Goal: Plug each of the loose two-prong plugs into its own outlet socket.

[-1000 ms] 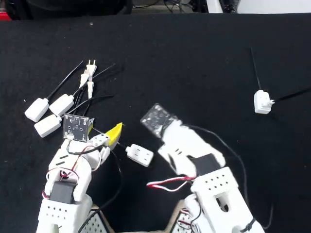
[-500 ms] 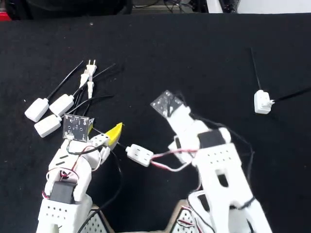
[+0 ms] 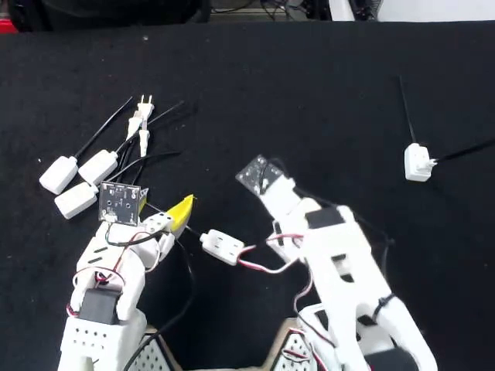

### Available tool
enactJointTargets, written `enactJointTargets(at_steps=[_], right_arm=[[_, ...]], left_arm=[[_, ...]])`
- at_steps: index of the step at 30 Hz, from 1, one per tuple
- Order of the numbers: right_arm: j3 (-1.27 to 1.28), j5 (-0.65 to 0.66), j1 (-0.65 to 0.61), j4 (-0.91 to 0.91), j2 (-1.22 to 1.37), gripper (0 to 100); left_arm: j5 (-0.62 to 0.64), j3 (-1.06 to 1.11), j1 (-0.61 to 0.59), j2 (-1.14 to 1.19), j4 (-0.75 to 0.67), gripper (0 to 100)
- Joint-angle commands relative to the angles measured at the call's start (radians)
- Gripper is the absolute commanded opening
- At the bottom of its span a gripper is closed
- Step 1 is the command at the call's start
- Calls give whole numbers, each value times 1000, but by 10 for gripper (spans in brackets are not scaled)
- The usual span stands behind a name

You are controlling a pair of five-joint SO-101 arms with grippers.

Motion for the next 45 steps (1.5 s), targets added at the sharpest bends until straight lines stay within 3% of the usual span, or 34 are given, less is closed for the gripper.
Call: enactJointTargets(at_steps=[1, 10, 15, 27, 33, 39, 45], right_arm=[[41, 20, 14, -25, 21, 15], [42, 46, 32, 20, 25, 17], [44, 52, 74, 20, 25, 106], [-2, 86, 74, 44, 18, 15], [-173, 48, 66, 189, 18, 11], [-211, -64, -138, 176, 18, 11], [-177, -210, -351, 2, 22, 11]], left_arm=[[-5, 1, -12, -9, -12, 291], [-5, -4, -12, -9, -9, 291], [-5, -4, -12, -9, -9, 291], [-6, -1, -7, -9, -9, 291], [0, -7, -1, -9, -9, 291], [0, -8, -1, -9, -9, 291], [2, -8, 1, -9, -9, 291]])
